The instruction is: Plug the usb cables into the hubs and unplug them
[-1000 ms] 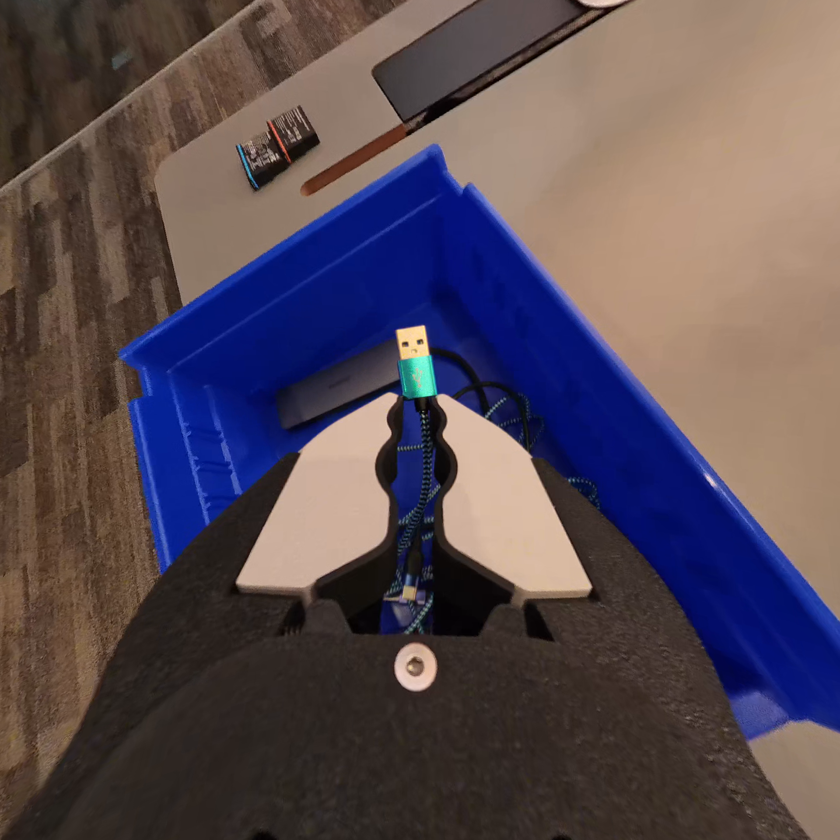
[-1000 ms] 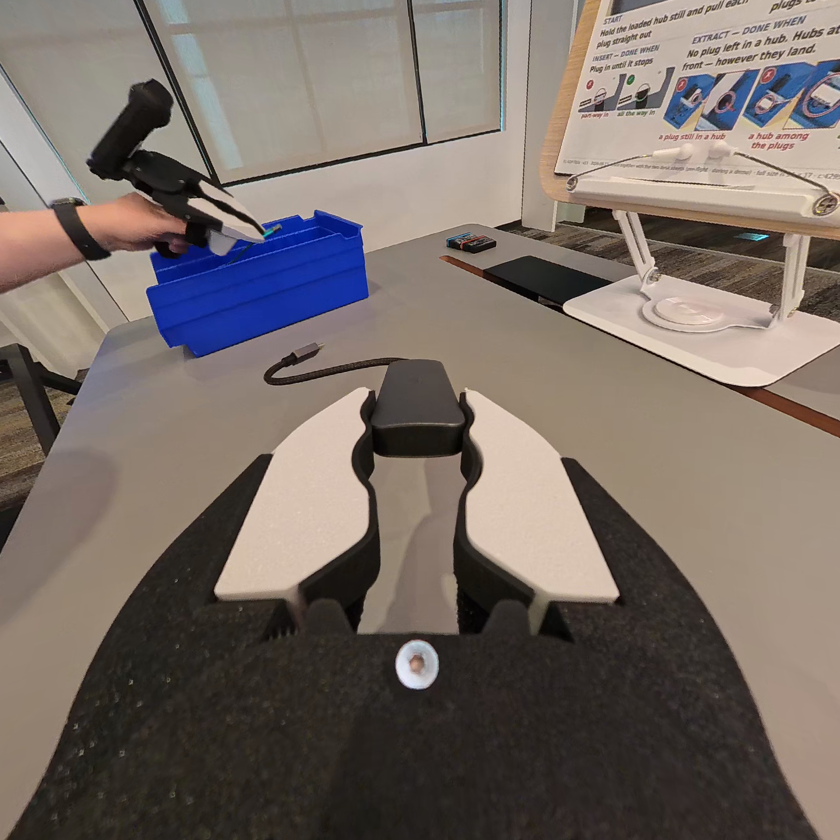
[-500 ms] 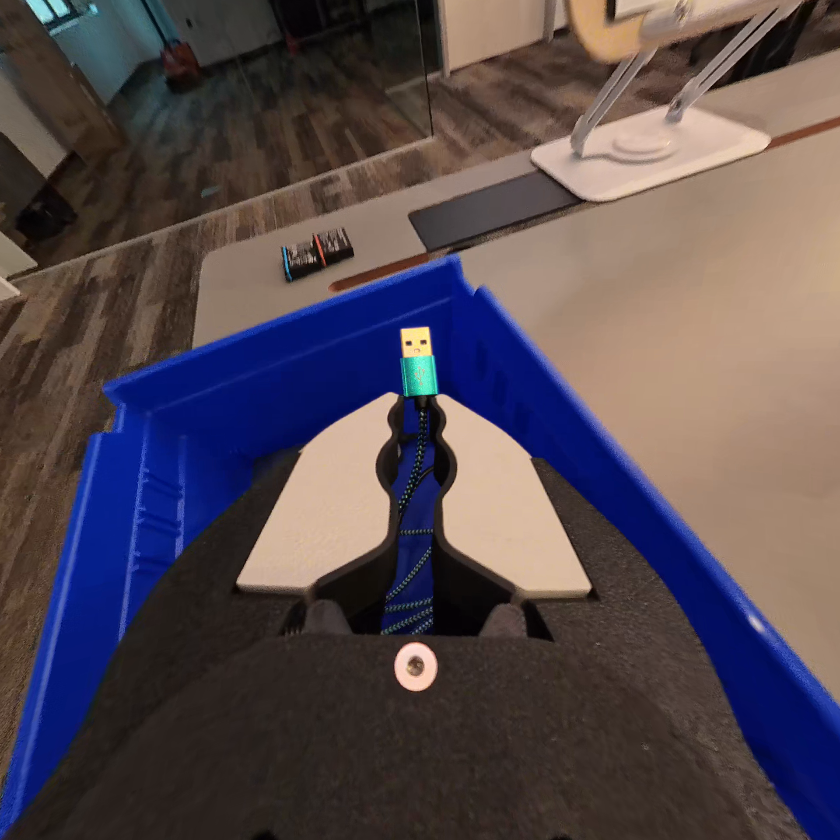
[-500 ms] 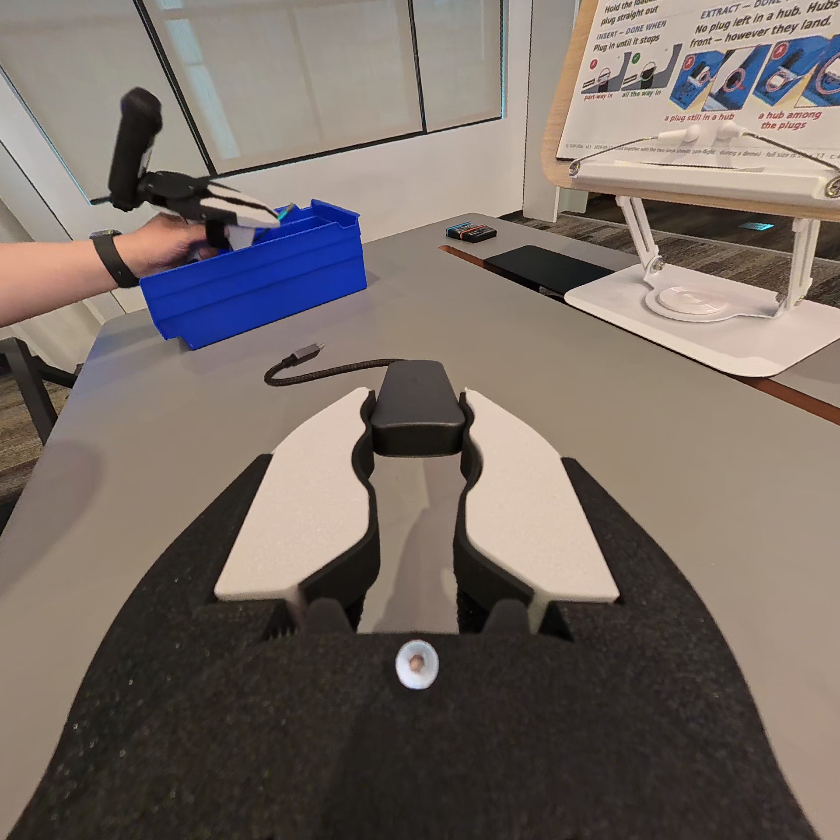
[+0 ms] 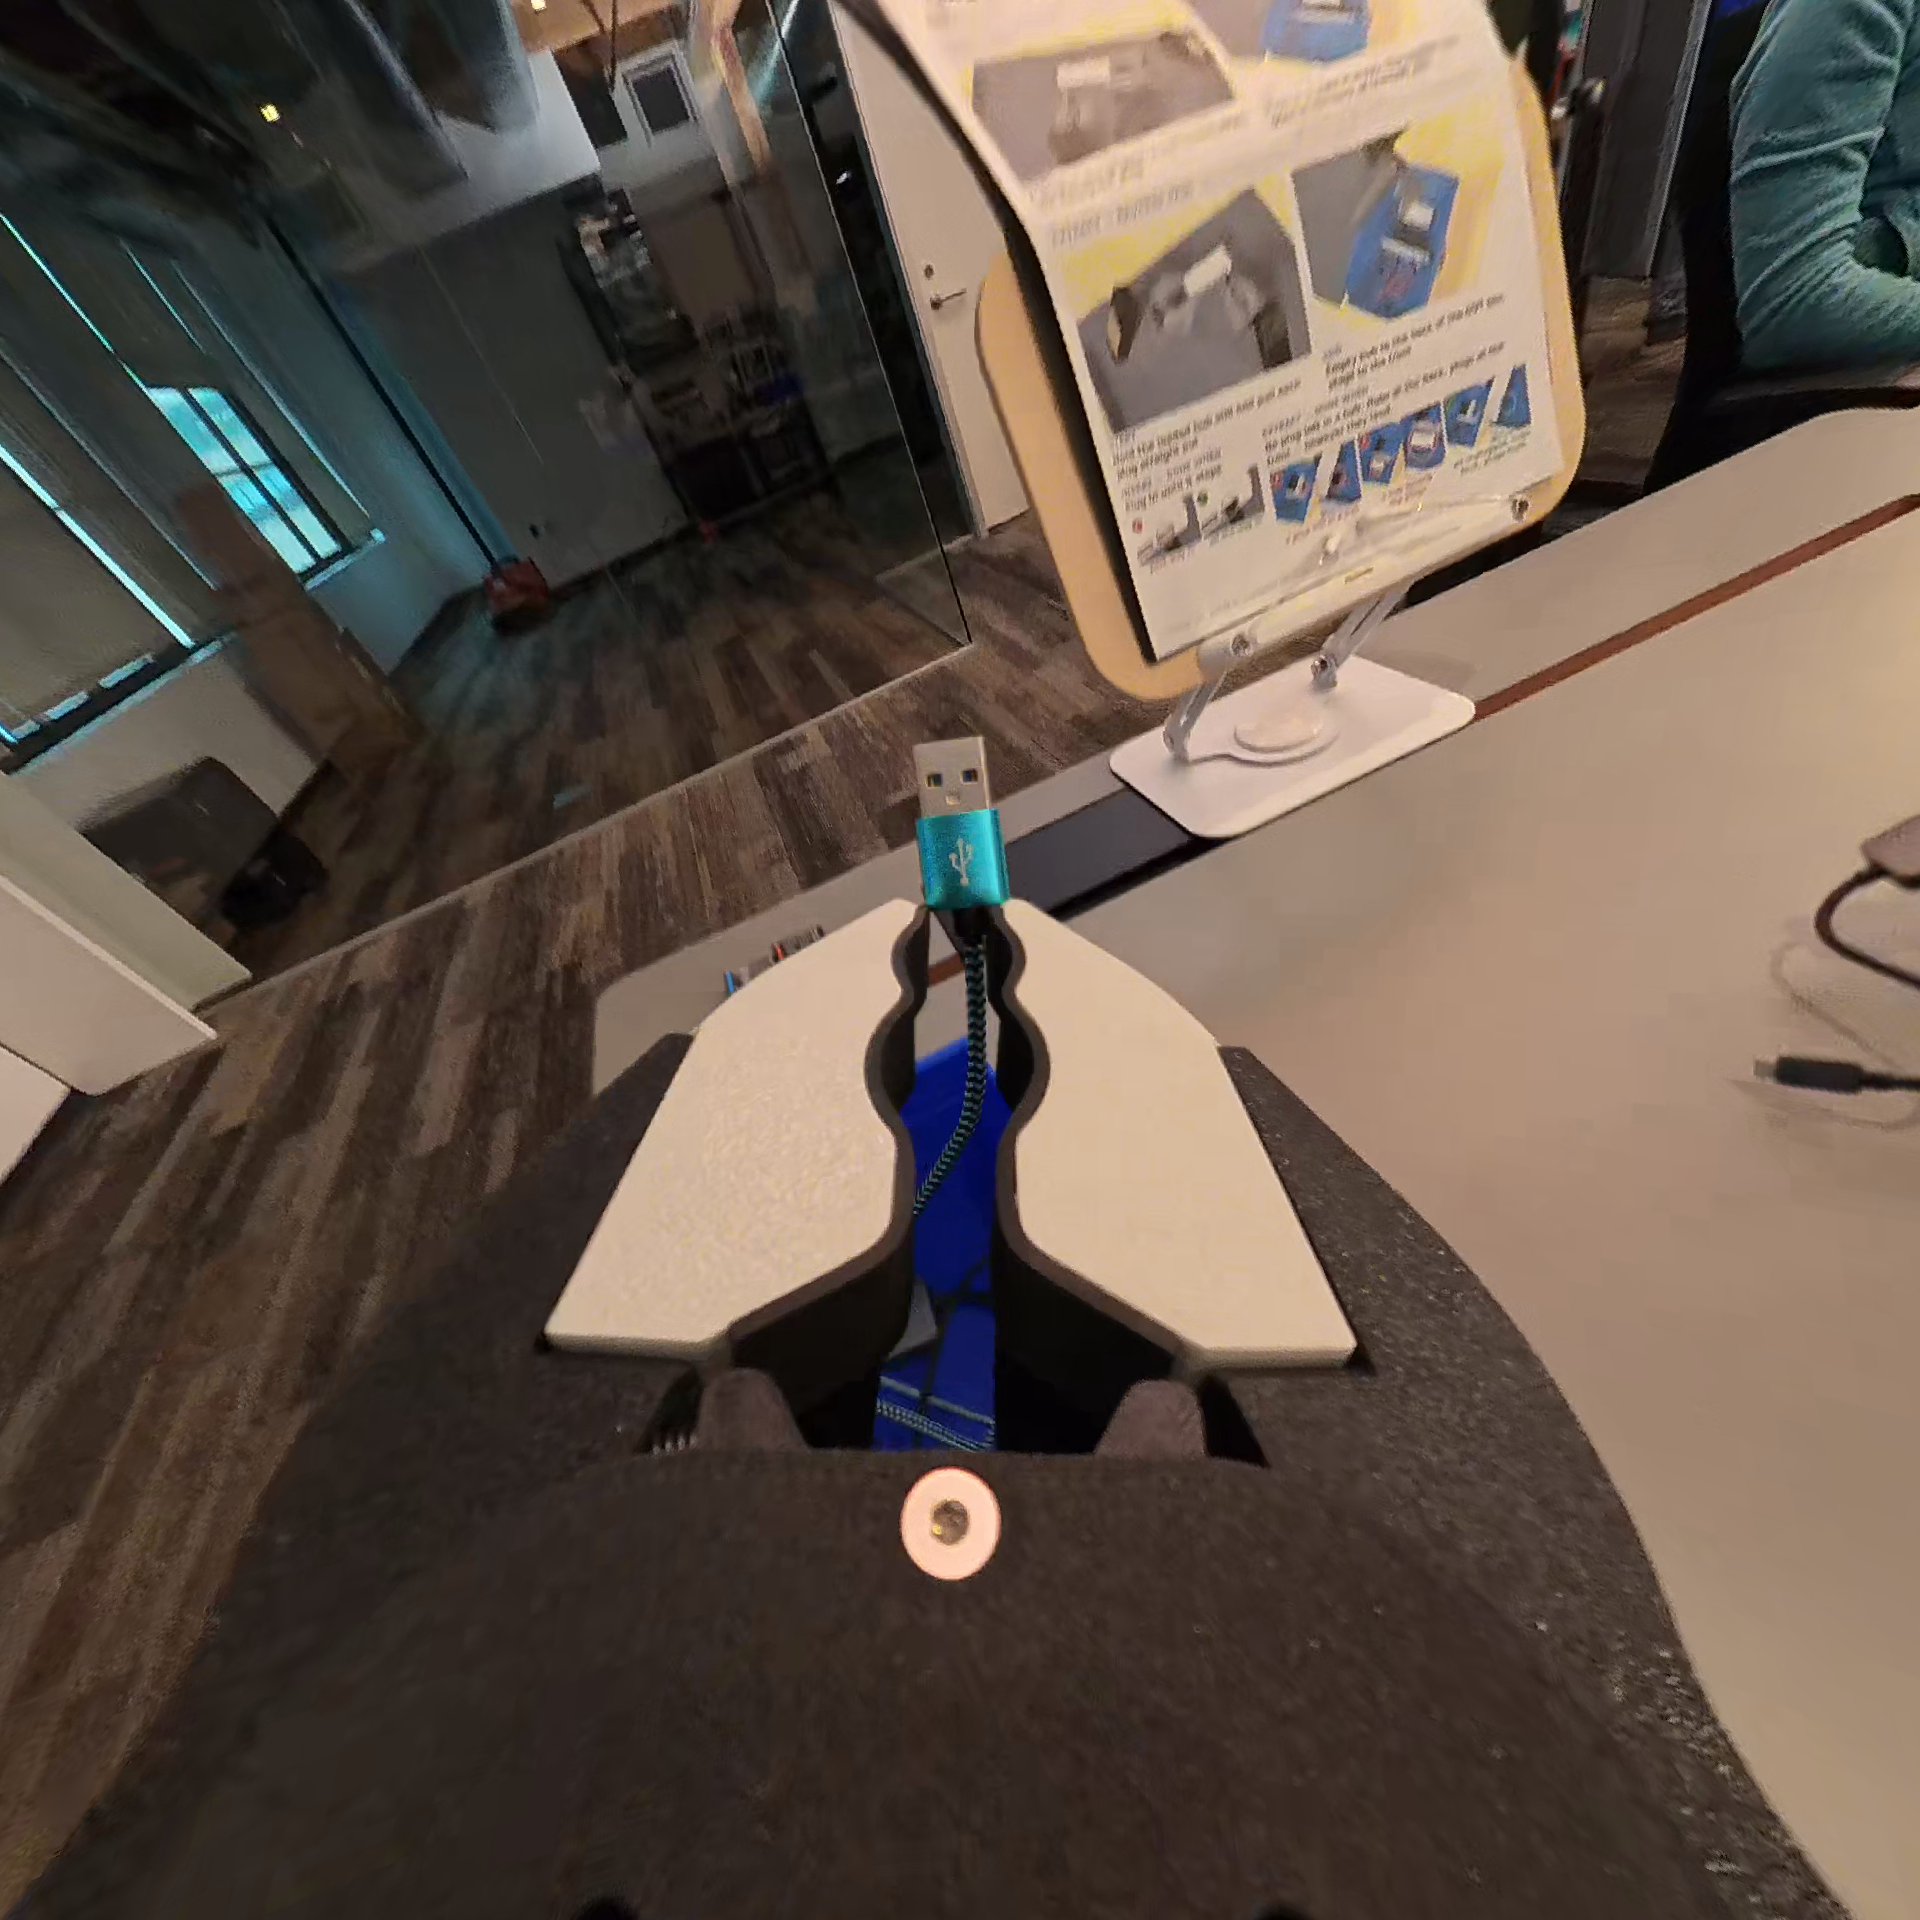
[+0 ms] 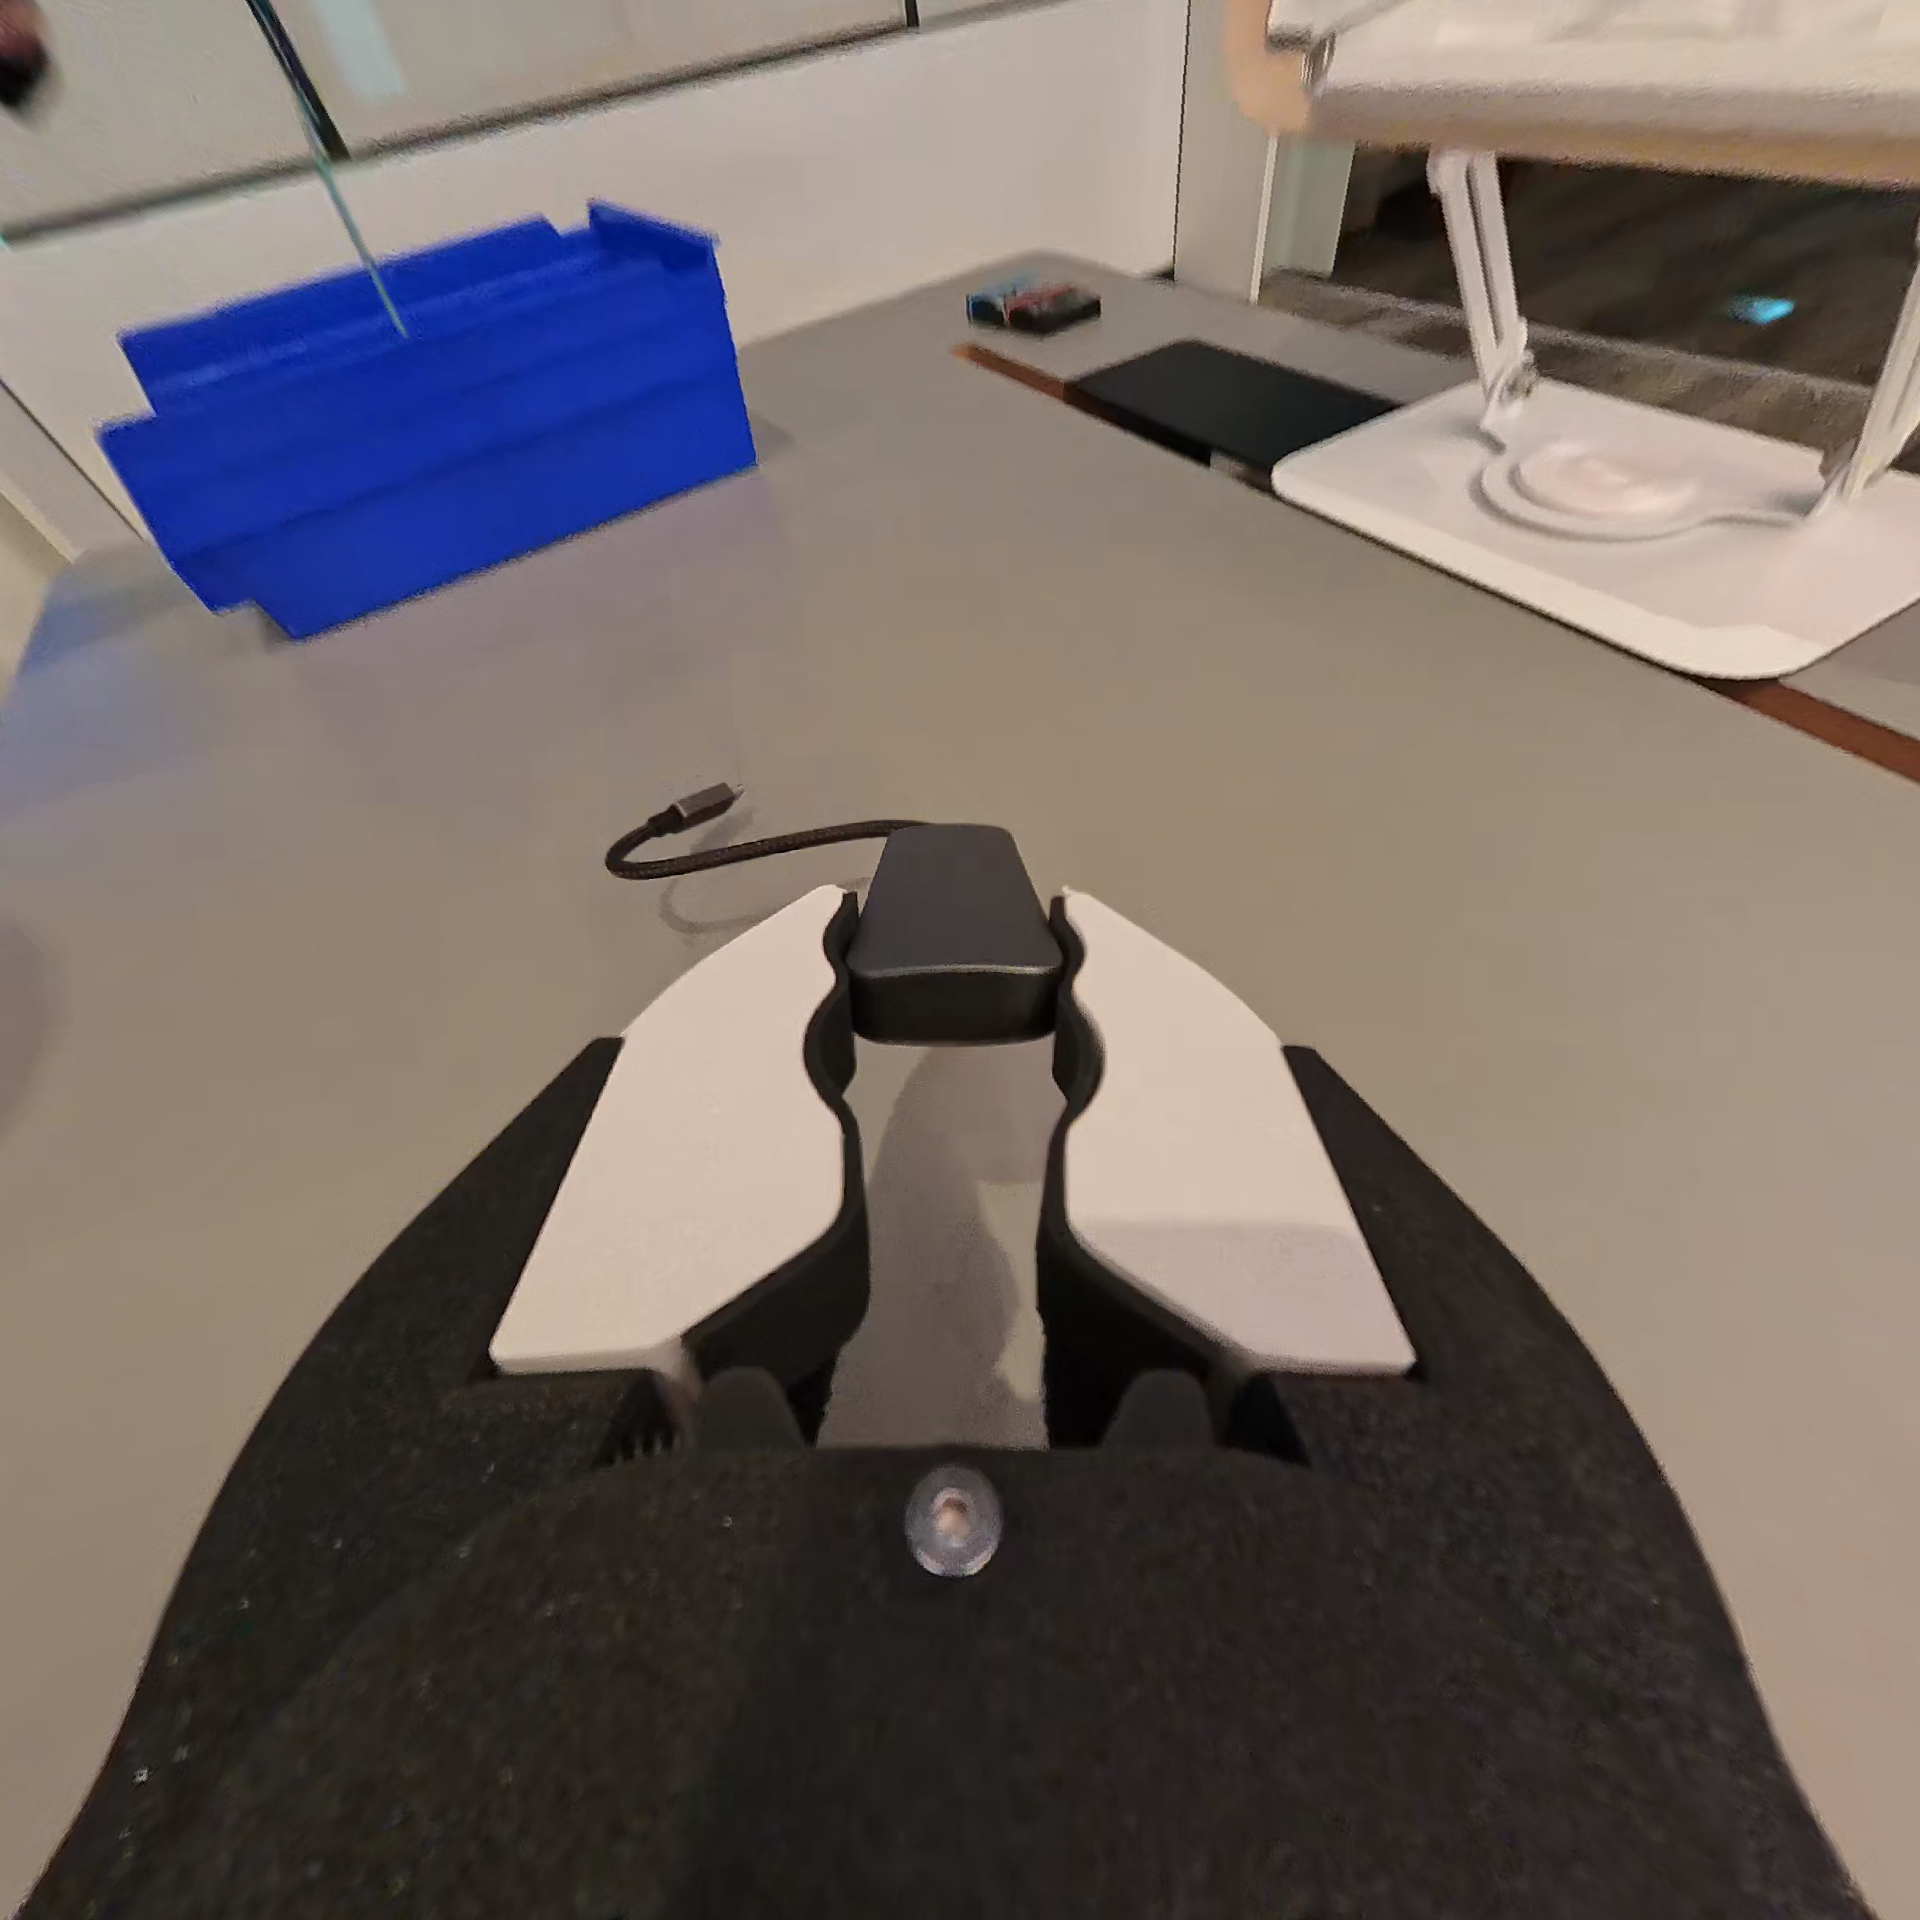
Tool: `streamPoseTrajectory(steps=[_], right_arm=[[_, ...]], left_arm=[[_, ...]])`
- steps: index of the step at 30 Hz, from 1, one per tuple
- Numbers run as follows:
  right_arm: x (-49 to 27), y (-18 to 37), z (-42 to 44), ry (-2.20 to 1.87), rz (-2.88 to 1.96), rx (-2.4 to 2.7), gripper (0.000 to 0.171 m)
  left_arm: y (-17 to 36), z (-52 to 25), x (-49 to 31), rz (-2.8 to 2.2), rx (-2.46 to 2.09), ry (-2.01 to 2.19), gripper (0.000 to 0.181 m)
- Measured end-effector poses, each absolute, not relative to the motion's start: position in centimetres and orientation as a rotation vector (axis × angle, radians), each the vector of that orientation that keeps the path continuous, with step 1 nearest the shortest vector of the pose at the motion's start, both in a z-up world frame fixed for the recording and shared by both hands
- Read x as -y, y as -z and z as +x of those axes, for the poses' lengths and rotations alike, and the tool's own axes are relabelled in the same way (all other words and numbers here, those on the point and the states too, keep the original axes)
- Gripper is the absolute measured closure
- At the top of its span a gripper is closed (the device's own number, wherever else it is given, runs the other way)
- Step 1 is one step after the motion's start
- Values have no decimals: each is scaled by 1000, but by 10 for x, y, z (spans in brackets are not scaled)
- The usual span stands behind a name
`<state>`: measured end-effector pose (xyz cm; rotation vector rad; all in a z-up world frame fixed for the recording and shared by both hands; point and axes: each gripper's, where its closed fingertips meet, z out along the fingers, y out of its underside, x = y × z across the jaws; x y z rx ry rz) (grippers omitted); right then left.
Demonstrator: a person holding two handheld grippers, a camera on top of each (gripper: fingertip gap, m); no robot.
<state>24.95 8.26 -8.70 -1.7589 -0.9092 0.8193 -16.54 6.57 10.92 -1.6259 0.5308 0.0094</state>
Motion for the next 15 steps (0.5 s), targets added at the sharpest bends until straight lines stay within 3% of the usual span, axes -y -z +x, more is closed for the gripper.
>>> streamPoseTrajectory(steps=[7,15], right_arm=[[-86,109,259,-791,-1835,959,137],[-81,111,267,-853,-1856,981,137]], left_arm=[[-190,-134,-54,-1549,-618,-90,171],[-228,-89,-57,-1497,-687,-112,171]])
